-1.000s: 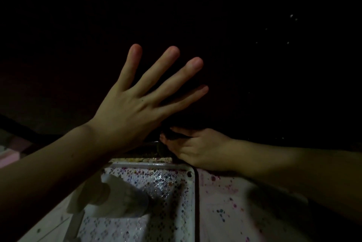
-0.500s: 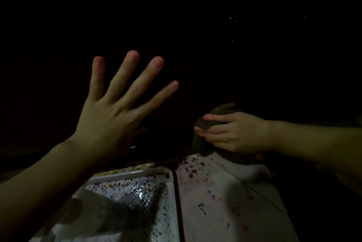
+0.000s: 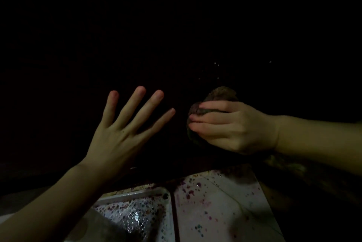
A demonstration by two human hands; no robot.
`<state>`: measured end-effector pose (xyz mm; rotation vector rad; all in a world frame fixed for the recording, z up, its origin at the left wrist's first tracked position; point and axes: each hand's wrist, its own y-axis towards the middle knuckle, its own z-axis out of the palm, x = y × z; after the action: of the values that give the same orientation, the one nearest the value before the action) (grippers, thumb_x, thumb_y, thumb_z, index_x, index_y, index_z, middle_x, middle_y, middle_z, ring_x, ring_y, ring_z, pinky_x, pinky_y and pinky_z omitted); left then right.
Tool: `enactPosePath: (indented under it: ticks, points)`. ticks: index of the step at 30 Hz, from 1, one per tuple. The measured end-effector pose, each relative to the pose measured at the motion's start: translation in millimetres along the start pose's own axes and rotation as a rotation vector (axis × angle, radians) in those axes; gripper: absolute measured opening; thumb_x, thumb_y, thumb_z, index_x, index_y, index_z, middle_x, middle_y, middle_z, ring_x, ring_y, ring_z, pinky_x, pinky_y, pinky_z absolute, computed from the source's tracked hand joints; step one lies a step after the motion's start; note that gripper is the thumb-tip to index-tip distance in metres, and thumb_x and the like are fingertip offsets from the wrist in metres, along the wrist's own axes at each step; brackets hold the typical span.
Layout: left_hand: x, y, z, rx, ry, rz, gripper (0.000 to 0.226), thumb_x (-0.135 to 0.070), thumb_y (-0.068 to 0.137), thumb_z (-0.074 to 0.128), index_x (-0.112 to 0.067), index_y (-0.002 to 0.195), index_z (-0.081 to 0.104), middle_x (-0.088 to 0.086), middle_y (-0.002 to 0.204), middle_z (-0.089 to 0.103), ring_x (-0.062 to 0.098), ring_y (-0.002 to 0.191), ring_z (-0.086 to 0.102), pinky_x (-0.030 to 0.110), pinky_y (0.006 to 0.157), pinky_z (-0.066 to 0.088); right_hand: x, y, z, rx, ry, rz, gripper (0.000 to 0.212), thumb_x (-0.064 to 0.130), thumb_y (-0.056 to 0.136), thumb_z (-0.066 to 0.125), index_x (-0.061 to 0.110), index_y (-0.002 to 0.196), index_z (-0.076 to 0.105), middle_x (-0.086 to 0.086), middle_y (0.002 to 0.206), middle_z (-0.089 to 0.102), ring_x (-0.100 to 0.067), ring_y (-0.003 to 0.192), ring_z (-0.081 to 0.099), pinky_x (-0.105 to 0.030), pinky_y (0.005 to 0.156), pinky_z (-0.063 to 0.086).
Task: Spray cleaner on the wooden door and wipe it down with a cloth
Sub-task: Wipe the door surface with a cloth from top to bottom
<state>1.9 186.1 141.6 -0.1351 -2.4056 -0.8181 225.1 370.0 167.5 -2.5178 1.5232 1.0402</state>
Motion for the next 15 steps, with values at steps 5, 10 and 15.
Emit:
enactPosePath:
  ticks: [5,10,15]
  points:
    - [1,2,-2,-0.004,0.034,0.045,0.106,-0.032,0.066,0.076,-0.021,0.152,0.016,0.013,0.161,-0.001,0.038,0.146,-0.002,0.062,0.114,-0.004,-25,31,-32,-0.194,-0.200,-0.019,0.021,0.010,0.096,0.056,0.002,0.109,0.072,-0.012,0.123,0.066,-0.026,0.116,0.062,-0.043,0.108,0.040]
    - [-1,7,-10,0.022,0.049,0.053,0.098,-0.033,0.063,0.081,-0.021,0.146,0.030,0.016,0.160,0.000,0.041,0.146,0.001,0.064,0.113,-0.001,-56,0,-22,-0.139,-0.286,-0.019,0.025,0.013,0.097,0.056,0.010,0.118,0.069,-0.009,0.134,0.059,-0.025,0.126,0.055,-0.043,0.109,0.037]
    - [-4,25,-20,0.091,0.096,0.075,0.118,-0.027,0.055,0.088,-0.025,0.152,0.020,0.016,0.159,0.006,0.040,0.146,0.001,0.063,0.113,-0.002,-13,-73,32,0.182,-0.141,-0.143,0.020,0.018,0.093,0.059,0.010,0.104,0.074,-0.007,0.125,0.065,-0.023,0.119,0.058,-0.041,0.112,0.035]
